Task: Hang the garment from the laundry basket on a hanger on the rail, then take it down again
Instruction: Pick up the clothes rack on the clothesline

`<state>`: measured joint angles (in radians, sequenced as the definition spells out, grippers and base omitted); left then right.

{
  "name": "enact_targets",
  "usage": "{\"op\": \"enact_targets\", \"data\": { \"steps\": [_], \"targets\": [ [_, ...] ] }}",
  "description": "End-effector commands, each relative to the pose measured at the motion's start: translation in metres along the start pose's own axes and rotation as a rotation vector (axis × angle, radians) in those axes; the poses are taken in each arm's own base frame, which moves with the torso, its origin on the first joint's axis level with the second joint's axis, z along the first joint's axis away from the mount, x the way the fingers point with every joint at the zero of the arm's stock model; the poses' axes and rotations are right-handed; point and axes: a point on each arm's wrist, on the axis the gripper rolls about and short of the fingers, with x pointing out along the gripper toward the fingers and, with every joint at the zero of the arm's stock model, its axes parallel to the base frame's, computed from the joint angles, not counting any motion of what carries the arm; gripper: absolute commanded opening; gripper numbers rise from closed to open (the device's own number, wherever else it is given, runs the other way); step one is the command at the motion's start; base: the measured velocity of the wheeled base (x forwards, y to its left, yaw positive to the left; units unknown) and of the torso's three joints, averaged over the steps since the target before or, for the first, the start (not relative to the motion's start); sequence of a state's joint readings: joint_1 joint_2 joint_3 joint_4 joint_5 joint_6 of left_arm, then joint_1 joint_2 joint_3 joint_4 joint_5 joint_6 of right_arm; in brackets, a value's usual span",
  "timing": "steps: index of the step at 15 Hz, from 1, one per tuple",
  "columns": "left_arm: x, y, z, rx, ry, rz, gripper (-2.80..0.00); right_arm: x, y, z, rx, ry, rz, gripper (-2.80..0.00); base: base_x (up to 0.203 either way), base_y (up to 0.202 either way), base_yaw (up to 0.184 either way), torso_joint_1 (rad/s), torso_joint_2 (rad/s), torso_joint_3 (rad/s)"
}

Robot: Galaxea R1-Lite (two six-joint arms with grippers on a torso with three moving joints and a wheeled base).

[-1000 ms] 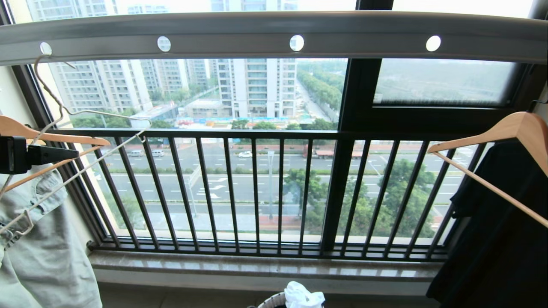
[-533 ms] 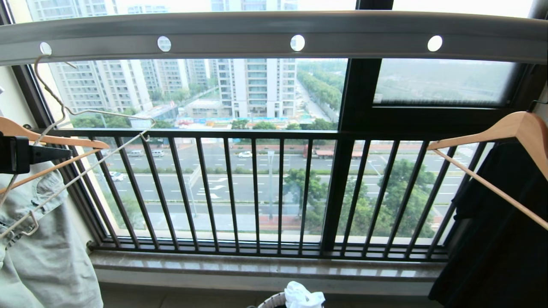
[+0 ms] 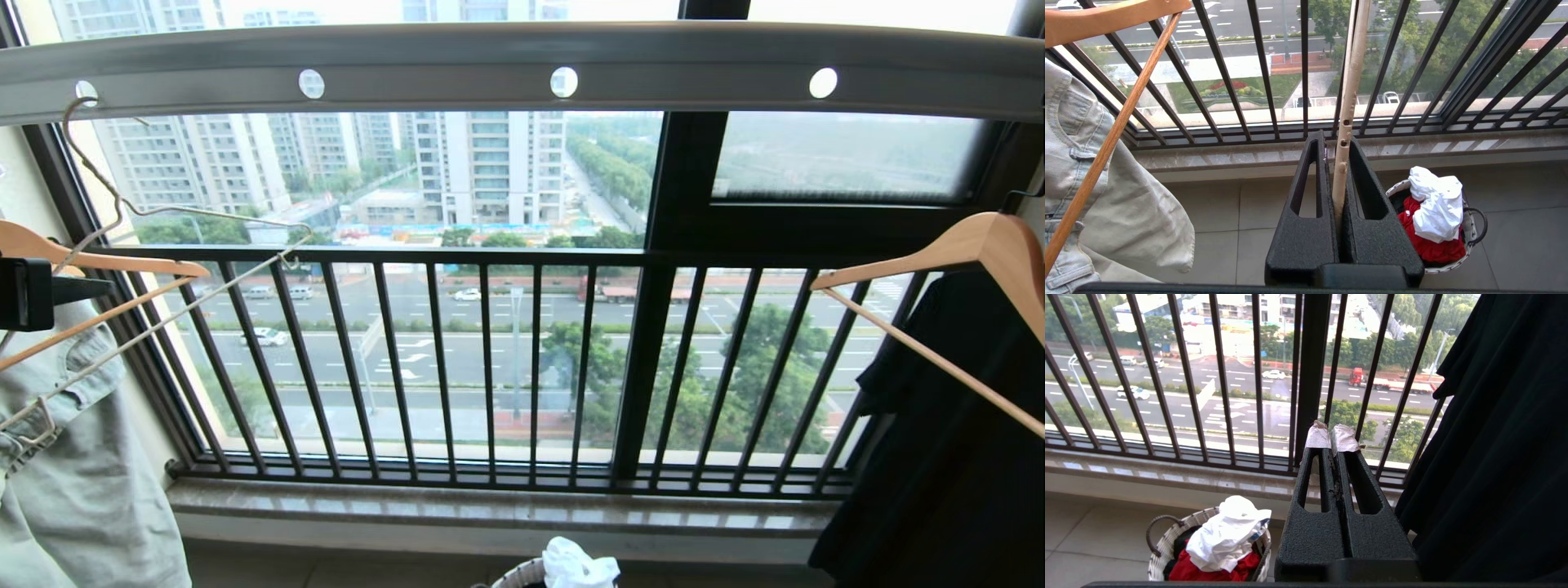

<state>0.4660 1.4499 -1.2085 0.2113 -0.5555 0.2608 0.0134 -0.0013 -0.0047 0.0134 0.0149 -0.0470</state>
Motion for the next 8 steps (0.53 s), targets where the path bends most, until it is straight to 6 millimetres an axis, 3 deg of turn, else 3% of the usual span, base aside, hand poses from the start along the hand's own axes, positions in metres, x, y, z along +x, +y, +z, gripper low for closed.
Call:
{"op": "enact_targets", "data": {
  "steps": [1,8],
  "targets": [
    [-0.008,-0.004,0.003,0.011,-0.02,0.004,-2.8,0.0,0.0,0.0,-0.001,0.0,0.001,-2.8,0.0,0.0,0.0,0.0,0.0,0.0],
    [-0.019,-0.009,0.007,0.025,-0.047,0.02,-2.8,0.0,0.0,0.0,-0.001,0.002,0.001,-2.8,0.0,0.0,0.0,0.0,0.0,0.0]
  ]
}}
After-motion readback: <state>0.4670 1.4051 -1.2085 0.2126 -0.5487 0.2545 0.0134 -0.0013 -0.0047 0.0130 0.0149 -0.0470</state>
